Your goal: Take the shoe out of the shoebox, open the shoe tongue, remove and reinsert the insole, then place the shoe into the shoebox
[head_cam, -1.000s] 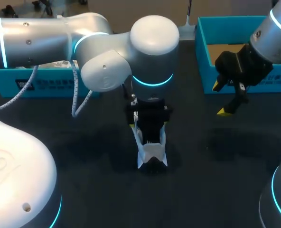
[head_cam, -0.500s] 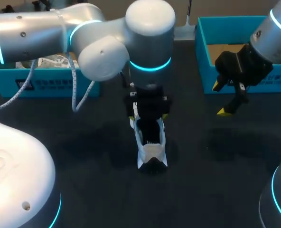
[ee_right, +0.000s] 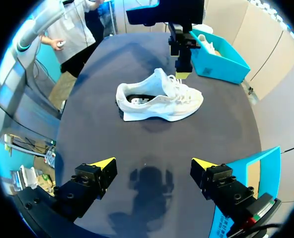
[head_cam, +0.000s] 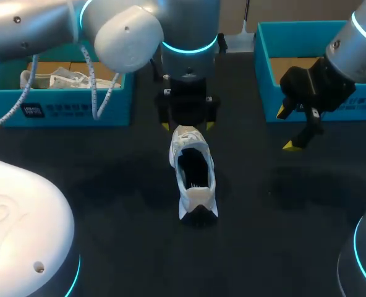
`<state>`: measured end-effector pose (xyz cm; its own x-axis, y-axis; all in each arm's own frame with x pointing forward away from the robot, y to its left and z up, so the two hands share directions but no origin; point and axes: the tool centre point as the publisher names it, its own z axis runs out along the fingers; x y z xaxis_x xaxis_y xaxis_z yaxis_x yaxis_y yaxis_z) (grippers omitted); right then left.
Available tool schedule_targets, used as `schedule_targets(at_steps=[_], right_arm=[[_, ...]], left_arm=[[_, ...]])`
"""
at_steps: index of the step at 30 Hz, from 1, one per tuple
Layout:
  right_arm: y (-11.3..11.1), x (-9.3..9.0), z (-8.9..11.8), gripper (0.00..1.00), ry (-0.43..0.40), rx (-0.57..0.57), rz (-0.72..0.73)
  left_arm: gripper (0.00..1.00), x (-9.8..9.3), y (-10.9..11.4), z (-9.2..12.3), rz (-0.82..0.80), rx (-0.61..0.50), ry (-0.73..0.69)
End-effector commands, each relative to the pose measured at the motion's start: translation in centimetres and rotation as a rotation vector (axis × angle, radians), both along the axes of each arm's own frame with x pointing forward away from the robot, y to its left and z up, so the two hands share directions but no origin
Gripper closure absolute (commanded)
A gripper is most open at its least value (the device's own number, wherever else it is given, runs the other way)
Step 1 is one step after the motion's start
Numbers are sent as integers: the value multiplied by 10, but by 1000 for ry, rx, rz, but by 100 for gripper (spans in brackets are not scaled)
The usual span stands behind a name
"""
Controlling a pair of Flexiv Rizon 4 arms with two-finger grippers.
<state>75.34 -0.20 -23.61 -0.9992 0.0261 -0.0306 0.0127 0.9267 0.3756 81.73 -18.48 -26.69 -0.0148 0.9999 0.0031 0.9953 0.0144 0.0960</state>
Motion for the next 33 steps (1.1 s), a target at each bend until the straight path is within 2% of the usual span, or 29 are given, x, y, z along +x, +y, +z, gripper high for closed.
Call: schedule_targets(at_steps=[1, 3, 4, 5, 7, 14, 19, 21, 22, 26, 27, 28, 30, 32, 33], right_arm=[[0, 0, 0, 0, -1, -3, -1], [0, 0, 0, 0, -1, -3, -1], [0, 0, 0, 0, -1, -3, -1], [0, 0, 0, 0, -1, -3, -1], [0, 0, 0, 0, -1, -3, -1], [0, 0, 0, 0, -1, -3, -1], [0, 0, 0, 0, -1, -3, -1], [0, 0, 0, 0, -1, -3, -1], [0, 0, 0, 0, -1, -3, -1], [0, 0, 0, 0, -1, -3, -1], [0, 0, 0, 0, -1, -3, -1], [0, 0, 0, 0, -1, -3, -1], [0, 0, 0, 0, -1, -3, -1], [0, 0, 0, 0, -1, -3, -1], [0, 0, 0, 0, -1, -3, -1]], left_arm=[[8, 7, -11, -18, 0, 4, 27], [7, 5, -14, -25, -5, 4, 31], [18, 4, -15, -30, -6, 8, 28], [23, 3, -16, -33, -10, 13, 35], [26, -1, -17, -37, -17, 13, 47], [25, -10, -20, -49, -58, 39, 75], [30, -15, -10, -50, -68, 37, 78], [38, -17, -6, -51, -67, 40, 77], [50, -18, -5, -52, -65, 47, 79], [53, -22, 0, -52, -62, 48, 77], [52, -22, 1, -51, -58, 44, 77], [45, -21, 3, -51, -48, 40, 77], [38, -19, 4, -53, -41, 54, 68], [36, -20, 5, -55, -40, 56, 68], [41, -20, 5, -56, -40, 56, 73]])
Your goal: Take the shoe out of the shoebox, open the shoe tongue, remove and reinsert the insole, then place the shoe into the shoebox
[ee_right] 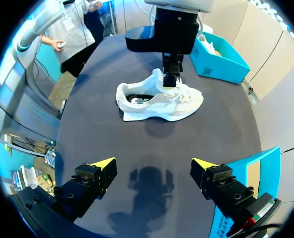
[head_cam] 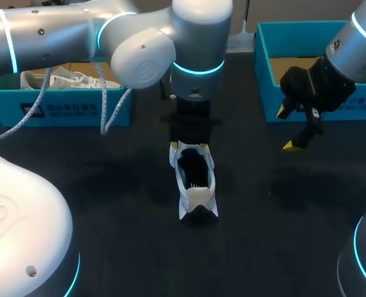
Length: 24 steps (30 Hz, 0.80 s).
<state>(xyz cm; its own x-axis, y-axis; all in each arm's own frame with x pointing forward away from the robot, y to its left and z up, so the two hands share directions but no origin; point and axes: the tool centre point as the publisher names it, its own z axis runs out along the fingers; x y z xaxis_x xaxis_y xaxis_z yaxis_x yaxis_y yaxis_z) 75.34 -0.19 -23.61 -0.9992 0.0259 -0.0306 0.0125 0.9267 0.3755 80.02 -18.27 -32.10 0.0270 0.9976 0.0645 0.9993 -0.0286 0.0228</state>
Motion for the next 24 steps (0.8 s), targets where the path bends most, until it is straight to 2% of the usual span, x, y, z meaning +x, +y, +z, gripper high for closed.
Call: schedule_targets(at_steps=[1, 6, 9, 17, 21, 24], right_arm=[[0, 0, -1, 0, -1, -3, -1], [0, 0, -1, 0, -1, -3, -1], [0, 0, -1, 0, -1, -3, -1], [0, 0, -1, 0, -1, -3, -1], [0, 0, -1, 0, -1, -3, -1], [0, 0, -1, 0, -1, -3, -1]], left_arm=[[43, -5, 3, -3, 0, -4, 1], [51, -12, -2, -11, -8, -1, 21], [51, -16, -3, -12, 5, 0, 9], [54, -9, -1, 12, 62, -57, -29], [57, -7, -3, 8, 70, -46, -32], [57, -13, -5, 5, 57, -38, -18]])
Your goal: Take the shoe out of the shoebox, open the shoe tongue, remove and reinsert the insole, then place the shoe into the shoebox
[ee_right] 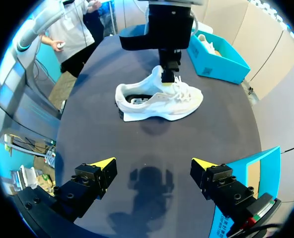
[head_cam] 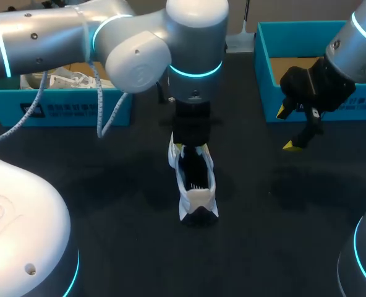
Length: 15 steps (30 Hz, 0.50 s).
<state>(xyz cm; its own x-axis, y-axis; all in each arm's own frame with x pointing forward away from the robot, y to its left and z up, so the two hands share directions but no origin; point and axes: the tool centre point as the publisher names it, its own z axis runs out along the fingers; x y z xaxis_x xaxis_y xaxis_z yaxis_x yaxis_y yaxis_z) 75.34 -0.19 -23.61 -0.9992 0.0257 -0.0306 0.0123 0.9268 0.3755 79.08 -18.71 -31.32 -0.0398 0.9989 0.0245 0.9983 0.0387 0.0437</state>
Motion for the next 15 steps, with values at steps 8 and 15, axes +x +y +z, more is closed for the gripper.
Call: schedule_targets(at_steps=[8, 15], right_arm=[[0, 0, -1, 0, -1, -3, -1], [0, 0, -1, 0, -1, -3, -1]], left_arm=[[19, -10, -4, -16, -18, 10, 35], [15, -3, 0, 1, -8, -17, 24]])
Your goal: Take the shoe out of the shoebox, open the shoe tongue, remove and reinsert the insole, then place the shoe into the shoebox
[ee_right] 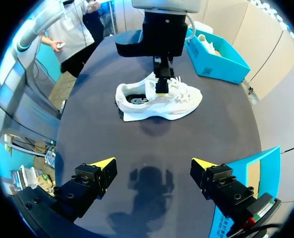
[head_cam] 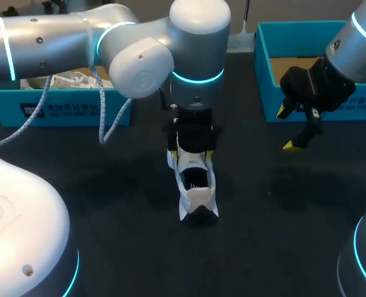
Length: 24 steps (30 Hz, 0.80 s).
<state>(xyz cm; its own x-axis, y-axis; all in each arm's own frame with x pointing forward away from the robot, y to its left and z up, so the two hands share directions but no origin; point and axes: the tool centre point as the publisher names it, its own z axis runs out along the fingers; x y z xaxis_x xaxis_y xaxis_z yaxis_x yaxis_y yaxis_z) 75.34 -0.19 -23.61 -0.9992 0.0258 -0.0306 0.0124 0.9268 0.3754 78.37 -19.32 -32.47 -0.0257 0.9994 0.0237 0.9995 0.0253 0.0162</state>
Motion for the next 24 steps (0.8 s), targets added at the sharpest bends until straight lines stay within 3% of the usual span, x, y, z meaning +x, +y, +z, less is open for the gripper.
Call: schedule_targets(at_steps=[1, 2, 3, 4, 7, 8, 9, 10, 17, 19, 21, 24], right_arm=[[0, 0, -1, 0, -1, -3, -1], [0, 0, -1, 0, -1, -3, -1], [0, 0, -1, 0, -1, -3, -1], [0, 0, -1, 0, -1, -3, -1], [0, 0, -1, 0, -1, -3, -1], [0, 0, -1, 0, -1, -3, -1], [0, 0, -1, 0, -1, -3, -1], [0, 0, -1, 0, -1, -3, -1], [0, 0, -1, 0, -1, -3, -1], [0, 0, -1, 0, -1, -3, -1], [0, 0, -1, 0, -1, -3, -1], [0, 0, -1, 0, -1, -3, -1]], left_arm=[[16, 7, 7, 15, 11, -19, -12], [20, 10, 7, 17, 13, -18, -14], [41, 12, 7, 17, 18, -16, -21], [49, 12, 6, 17, 19, -13, -25], [56, 9, 3, 16, 10, -11, -23], [69, 6, 1, 16, 7, -12, -24], [95, 4, 0, 14, 6, -13, -24], [100, 2, -2, 13, 5, -15, -22], [95, -12, -7, -10, 36, 6, -27], [77, -17, -7, -18, 42, 13, -13], [68, -21, -6, -21, 45, 21, -10], [67, -22, -2, -14, 104, 17, -19]])
